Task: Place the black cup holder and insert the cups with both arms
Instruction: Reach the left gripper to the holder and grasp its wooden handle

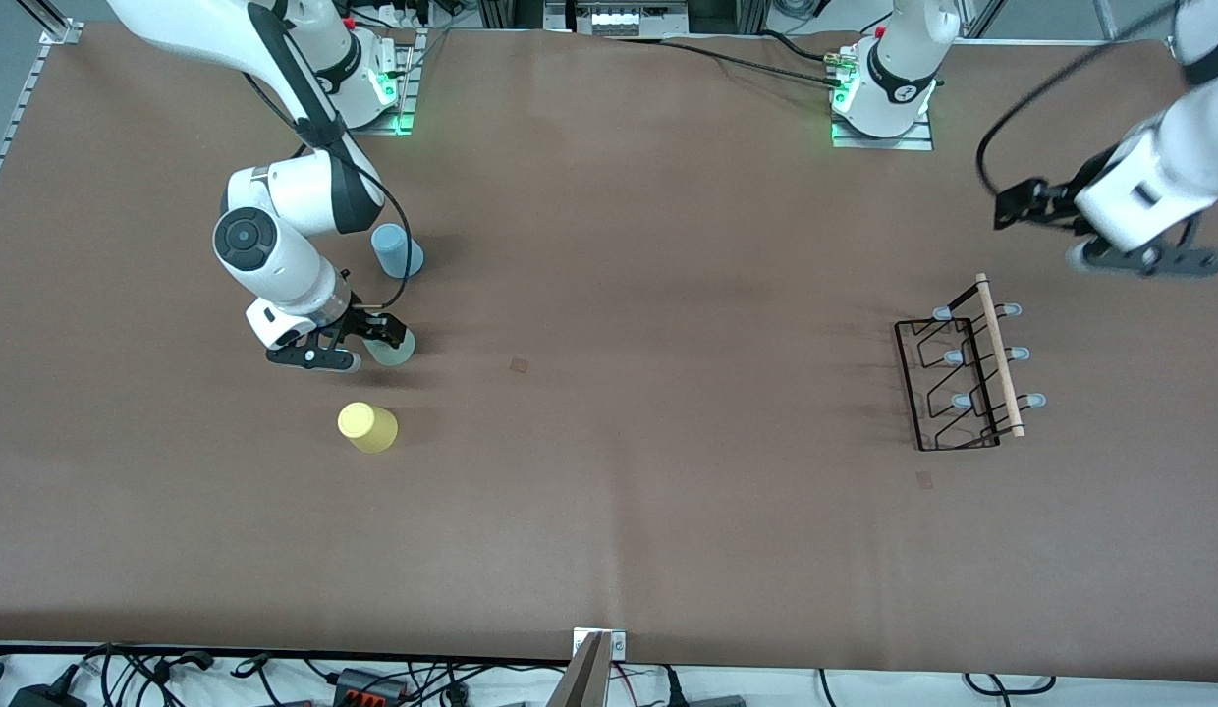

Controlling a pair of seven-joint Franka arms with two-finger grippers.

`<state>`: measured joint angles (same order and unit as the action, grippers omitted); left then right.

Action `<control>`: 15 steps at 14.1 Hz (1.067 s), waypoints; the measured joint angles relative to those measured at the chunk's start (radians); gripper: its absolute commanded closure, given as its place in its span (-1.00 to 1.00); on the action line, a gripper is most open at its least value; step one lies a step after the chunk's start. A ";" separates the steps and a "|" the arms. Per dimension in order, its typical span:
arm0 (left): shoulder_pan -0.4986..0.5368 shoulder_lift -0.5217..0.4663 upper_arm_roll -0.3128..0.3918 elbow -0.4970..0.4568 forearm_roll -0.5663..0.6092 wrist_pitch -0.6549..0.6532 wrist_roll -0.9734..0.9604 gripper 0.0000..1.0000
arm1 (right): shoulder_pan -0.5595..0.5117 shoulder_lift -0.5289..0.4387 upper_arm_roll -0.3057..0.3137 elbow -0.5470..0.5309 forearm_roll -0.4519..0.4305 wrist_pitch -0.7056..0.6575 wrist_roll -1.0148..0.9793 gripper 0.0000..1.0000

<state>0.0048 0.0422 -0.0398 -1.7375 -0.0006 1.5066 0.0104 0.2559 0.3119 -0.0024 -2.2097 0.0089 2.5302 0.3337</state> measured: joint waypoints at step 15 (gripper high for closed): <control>0.081 0.202 0.011 -0.253 0.094 0.627 -0.058 -0.13 | 0.011 0.023 0.000 -0.019 0.000 0.004 0.001 0.43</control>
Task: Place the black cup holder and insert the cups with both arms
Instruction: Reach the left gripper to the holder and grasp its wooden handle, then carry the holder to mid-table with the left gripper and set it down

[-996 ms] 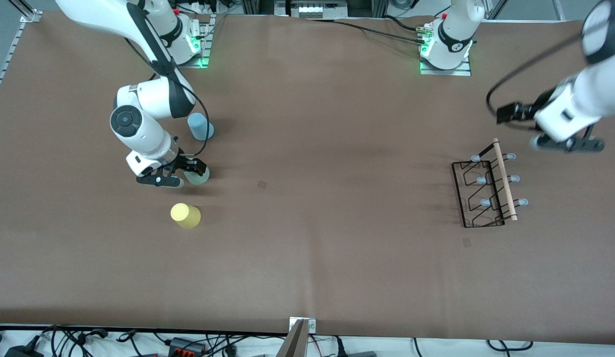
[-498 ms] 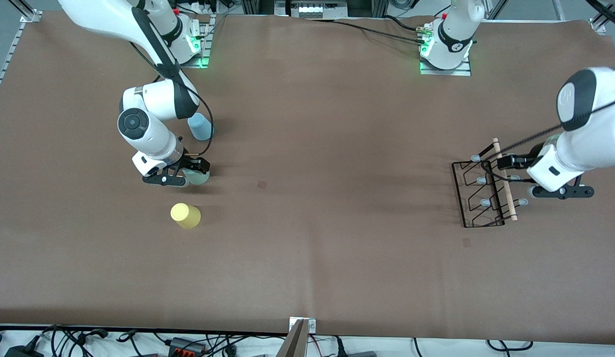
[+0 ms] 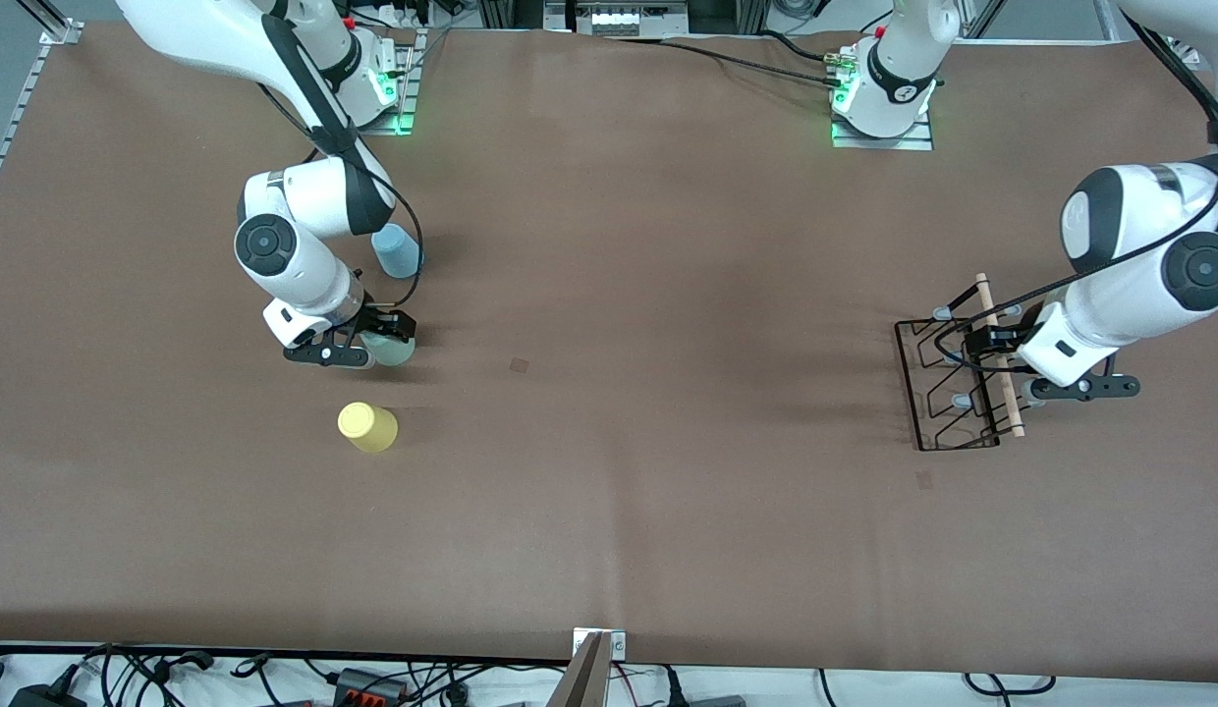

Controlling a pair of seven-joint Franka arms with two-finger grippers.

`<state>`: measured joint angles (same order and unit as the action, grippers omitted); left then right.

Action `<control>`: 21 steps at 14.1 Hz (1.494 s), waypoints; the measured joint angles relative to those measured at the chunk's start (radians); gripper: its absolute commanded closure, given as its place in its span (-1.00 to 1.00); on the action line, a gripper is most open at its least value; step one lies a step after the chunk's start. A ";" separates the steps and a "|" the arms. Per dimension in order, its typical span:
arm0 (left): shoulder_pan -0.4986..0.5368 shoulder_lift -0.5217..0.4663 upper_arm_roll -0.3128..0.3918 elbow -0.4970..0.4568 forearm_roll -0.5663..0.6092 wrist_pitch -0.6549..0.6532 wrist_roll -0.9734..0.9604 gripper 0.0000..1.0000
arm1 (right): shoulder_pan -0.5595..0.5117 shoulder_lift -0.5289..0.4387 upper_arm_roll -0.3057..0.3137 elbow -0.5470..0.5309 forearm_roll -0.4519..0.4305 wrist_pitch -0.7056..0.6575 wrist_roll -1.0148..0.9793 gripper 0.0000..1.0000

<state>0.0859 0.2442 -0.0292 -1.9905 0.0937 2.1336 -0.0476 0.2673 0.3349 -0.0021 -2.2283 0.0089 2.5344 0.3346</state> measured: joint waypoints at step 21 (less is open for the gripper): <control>-0.020 -0.047 -0.186 0.186 -0.019 -0.345 -0.054 0.98 | 0.060 -0.180 0.001 0.010 0.000 -0.217 0.033 0.75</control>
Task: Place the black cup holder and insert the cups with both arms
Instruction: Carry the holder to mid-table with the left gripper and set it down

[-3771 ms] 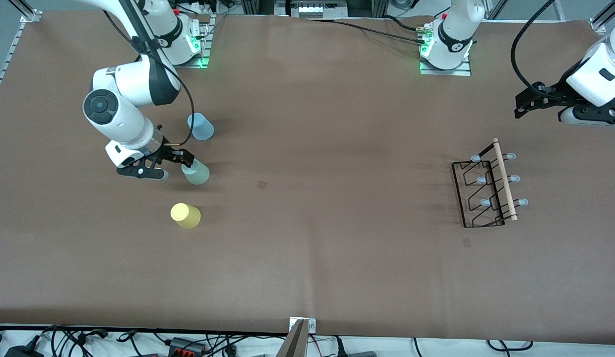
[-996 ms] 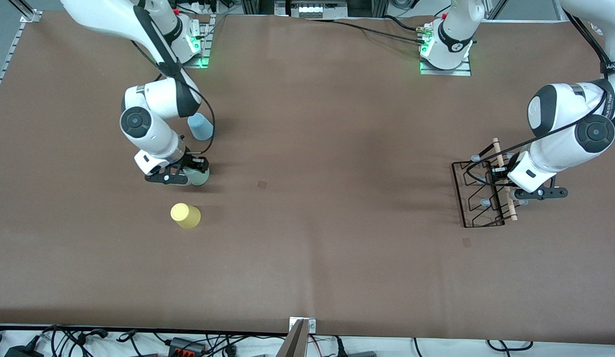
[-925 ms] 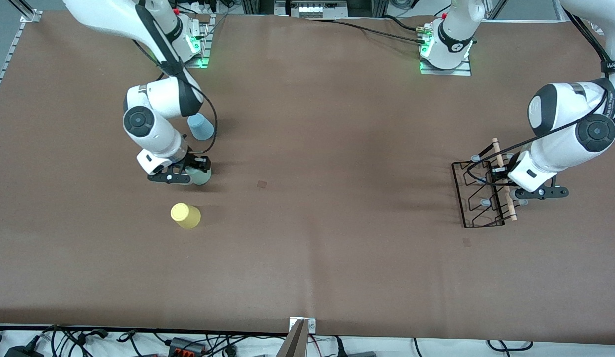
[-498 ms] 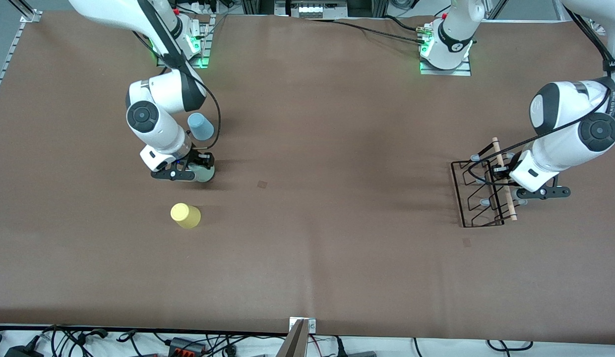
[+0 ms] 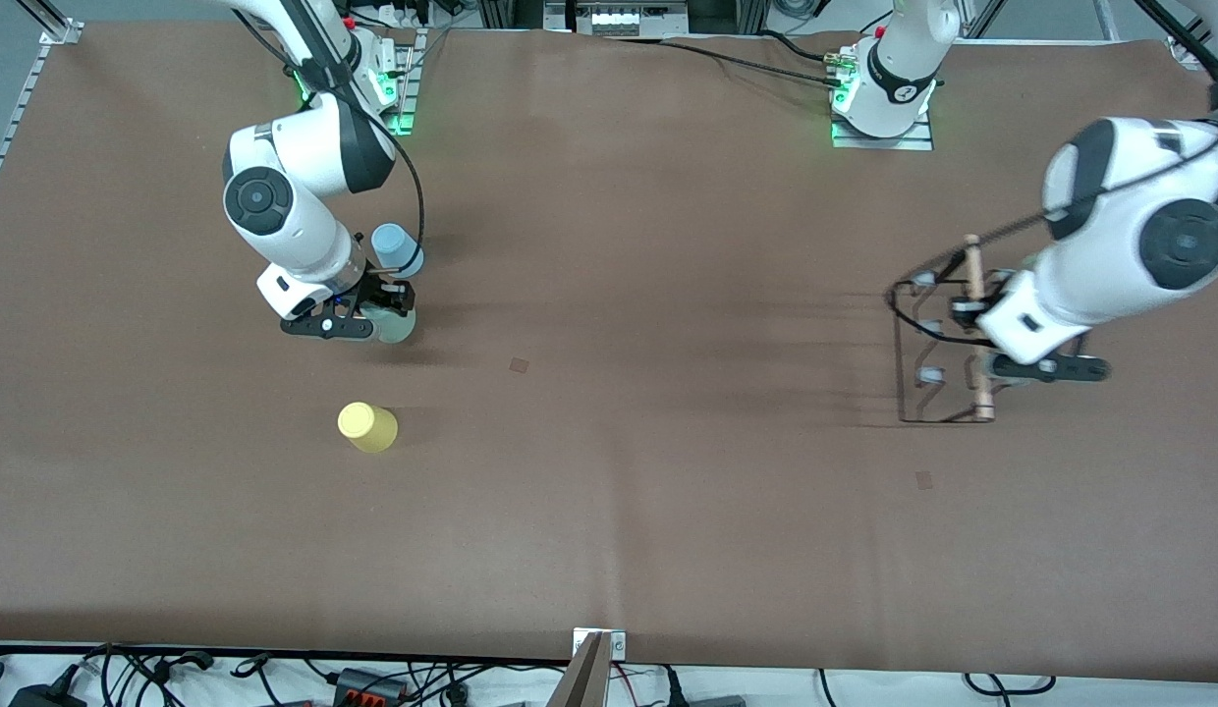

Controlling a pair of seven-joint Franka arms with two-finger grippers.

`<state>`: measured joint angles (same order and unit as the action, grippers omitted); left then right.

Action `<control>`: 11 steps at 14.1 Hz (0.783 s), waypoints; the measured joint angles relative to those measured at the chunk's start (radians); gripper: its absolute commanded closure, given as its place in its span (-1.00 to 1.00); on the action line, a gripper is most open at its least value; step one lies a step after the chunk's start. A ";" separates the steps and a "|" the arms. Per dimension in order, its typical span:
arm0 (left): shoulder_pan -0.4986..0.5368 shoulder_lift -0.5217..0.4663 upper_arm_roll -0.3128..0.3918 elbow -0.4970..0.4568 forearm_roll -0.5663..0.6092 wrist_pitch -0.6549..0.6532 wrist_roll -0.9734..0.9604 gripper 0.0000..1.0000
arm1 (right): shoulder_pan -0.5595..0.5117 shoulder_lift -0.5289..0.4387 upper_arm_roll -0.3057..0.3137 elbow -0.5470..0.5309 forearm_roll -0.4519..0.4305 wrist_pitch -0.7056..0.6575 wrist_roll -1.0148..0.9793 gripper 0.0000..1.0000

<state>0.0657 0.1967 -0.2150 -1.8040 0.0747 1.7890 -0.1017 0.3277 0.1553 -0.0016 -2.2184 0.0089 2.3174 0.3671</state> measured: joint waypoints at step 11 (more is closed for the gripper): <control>-0.338 0.127 -0.178 0.000 -0.021 0.244 -0.500 0.98 | 0.002 -0.063 0.000 0.014 0.000 -0.072 0.002 0.75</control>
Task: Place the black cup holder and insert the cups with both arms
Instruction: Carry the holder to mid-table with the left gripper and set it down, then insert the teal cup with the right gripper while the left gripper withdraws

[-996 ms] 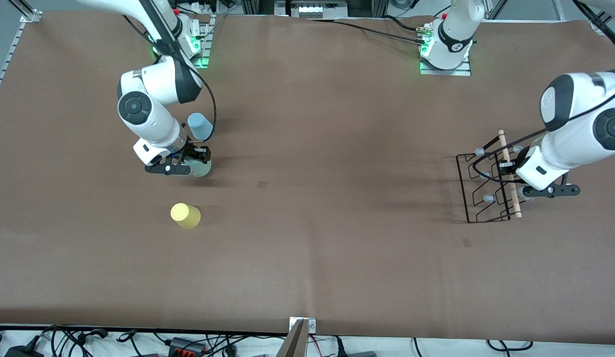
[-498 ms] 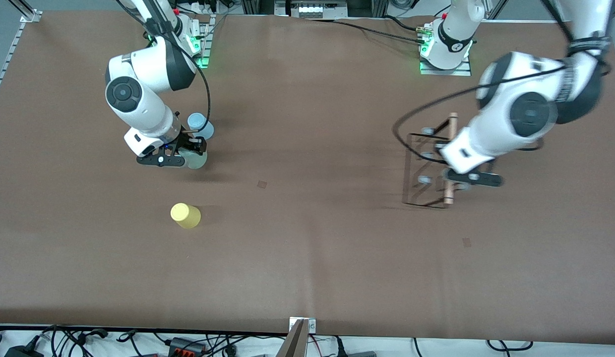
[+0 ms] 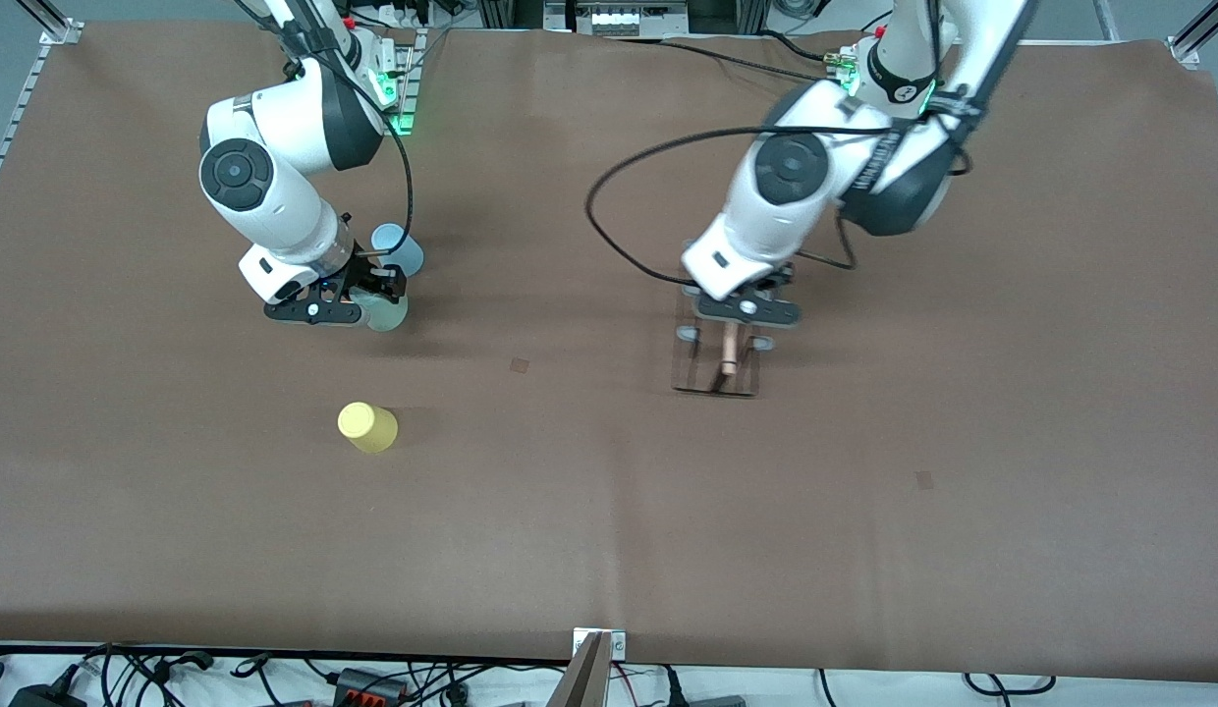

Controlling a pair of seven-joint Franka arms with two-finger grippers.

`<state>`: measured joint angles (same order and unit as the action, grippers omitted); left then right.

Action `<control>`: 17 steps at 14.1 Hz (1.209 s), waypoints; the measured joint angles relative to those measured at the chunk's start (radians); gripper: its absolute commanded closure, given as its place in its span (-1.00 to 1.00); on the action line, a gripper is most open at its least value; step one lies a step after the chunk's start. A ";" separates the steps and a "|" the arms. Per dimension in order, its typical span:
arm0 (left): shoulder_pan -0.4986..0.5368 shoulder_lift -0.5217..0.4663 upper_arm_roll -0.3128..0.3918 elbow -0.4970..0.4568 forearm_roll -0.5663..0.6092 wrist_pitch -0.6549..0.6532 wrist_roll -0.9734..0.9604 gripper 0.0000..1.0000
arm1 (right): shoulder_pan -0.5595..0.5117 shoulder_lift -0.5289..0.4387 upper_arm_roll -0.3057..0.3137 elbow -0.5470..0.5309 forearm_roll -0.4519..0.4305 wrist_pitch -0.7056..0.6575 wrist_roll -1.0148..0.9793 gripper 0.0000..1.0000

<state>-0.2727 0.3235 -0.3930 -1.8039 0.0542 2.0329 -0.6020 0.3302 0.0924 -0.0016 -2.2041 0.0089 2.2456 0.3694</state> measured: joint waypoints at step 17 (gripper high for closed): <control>-0.112 0.032 0.010 0.097 0.026 -0.017 -0.169 -1.00 | 0.155 0.001 0.032 0.168 0.003 -0.113 0.366 0.75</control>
<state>-0.3849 0.3551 -0.3832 -1.7067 0.0797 2.0157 -0.7709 0.4848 0.0936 0.0304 -2.0364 0.0124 2.1327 0.7357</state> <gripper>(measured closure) 0.229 0.322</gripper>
